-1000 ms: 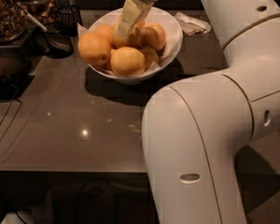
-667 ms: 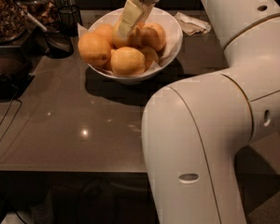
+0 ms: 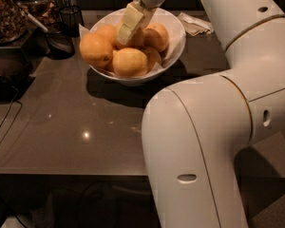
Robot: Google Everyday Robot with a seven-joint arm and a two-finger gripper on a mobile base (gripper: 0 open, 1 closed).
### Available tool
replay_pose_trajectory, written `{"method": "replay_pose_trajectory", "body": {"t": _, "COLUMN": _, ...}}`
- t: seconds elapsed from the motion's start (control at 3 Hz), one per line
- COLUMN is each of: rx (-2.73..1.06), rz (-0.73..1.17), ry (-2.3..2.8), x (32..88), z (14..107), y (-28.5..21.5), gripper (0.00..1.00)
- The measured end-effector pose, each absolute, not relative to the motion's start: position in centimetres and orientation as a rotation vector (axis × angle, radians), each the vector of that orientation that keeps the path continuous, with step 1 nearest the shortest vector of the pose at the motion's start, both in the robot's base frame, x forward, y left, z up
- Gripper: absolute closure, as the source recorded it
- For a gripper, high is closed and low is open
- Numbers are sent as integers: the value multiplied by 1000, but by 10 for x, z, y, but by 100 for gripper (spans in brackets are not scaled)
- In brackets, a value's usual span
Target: Pick orange from white bowl
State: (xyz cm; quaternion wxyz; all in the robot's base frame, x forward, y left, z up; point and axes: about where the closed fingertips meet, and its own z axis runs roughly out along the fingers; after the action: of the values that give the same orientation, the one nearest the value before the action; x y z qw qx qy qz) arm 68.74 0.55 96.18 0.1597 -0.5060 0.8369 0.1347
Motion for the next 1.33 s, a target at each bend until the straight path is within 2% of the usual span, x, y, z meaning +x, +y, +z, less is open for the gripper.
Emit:
{"method": "replay_pose_trajectory", "body": {"t": 1.0, "rx": -1386, "rz": 478, "ry": 2447, "x": 688, "z": 946, "y": 7, "gripper": 32}}
{"method": "replay_pose_trajectory", "body": {"t": 1.33, "rx": -1388, "rz": 499, "ry": 2435, "x": 690, "z": 944, "y": 7, "gripper": 51}}
